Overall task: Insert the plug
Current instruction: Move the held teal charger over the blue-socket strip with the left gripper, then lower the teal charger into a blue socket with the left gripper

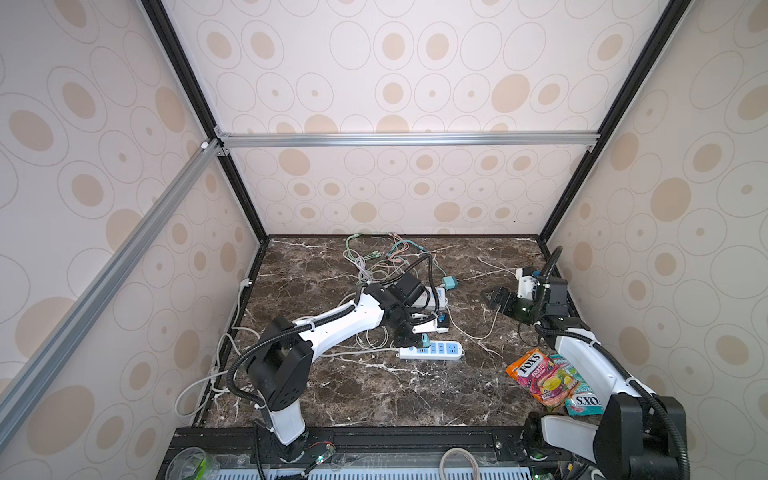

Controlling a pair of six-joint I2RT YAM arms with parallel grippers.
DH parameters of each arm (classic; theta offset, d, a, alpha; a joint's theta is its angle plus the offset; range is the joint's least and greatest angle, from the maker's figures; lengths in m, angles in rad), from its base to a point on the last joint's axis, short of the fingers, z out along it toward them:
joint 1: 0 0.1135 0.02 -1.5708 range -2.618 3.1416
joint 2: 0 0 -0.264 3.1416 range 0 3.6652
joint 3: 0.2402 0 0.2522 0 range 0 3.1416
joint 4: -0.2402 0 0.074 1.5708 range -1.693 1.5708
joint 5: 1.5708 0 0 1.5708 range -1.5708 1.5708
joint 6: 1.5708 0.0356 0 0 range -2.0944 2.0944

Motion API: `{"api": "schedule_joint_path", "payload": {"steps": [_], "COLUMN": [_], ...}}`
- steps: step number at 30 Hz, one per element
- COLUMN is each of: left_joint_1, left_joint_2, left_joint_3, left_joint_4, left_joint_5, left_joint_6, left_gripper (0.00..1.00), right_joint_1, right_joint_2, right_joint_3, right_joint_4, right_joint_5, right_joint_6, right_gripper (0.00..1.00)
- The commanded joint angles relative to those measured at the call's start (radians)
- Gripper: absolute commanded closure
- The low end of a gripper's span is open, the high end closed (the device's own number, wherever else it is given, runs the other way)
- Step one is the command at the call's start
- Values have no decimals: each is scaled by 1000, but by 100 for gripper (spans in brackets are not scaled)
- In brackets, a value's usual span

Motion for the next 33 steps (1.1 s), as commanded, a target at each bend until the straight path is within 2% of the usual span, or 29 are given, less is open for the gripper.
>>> {"api": "schedule_joint_path", "payload": {"steps": [1, 5, 9, 16, 27, 33], "left_joint_1": [-26, -31, -32, -32, -30, -30], "left_joint_2": [28, 58, 84, 106, 167, 186], "left_joint_3": [60, 79, 100, 118, 148, 145], "left_joint_4": [-87, -95, -113, -105, -139, -124], "left_joint_5": [-15, -10, -5, 1, -100, -81], "left_joint_6": [52, 57, 71, 92, 92, 95], "left_gripper": [100, 100, 100, 100, 100, 100], "right_joint_1": [43, 156, 217, 223, 223, 223], "right_joint_2": [8, 31, 75, 102, 90, 90], "right_joint_3": [36, 86, 117, 129, 123, 124], "right_joint_4": [-29, -125, -149, -128, -118, -117], "right_joint_5": [-36, 61, 129, 187, 213, 212], "right_joint_6": [-82, -192, -208, -161, -147, -144], "right_gripper": [0, 0, 0, 0, 0, 0]}}
